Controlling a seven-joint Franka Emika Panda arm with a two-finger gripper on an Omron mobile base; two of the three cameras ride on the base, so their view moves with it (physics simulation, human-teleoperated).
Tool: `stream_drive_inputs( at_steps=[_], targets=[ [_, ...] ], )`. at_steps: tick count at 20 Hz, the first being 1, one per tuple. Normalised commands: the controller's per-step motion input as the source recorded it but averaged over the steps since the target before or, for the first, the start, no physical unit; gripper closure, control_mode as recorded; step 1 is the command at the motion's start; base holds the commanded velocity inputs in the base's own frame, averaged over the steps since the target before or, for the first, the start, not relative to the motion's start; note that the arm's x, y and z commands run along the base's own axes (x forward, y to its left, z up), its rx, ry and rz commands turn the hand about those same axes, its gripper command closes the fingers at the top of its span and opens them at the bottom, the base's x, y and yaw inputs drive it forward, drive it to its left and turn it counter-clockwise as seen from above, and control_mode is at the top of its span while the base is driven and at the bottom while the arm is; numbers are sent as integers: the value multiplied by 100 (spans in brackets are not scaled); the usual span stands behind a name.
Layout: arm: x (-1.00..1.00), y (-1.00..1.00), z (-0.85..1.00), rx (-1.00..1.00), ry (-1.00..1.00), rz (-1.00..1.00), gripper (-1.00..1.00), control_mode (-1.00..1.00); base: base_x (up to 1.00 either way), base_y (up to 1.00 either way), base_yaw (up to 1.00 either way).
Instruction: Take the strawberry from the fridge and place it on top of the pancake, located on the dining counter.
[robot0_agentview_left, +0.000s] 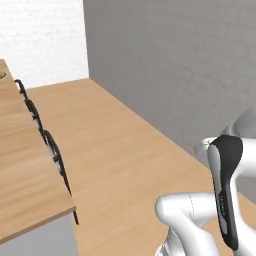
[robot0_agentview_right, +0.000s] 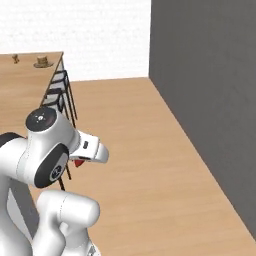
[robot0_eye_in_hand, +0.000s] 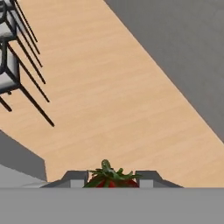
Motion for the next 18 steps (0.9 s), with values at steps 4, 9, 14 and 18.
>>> stream_drive_inputs(
  at_steps=[4,9,14,18],
  targets=[
    [0,0,0,0,0,0,100,100,100,-33,12],
    [0,0,0,0,0,0,100,100,100,-51,17],
    [0,0,0,0,0,0,100,100,100,-39,15],
    [0,0,0,0,0,0,100,100,100,-18,11]
  ],
)
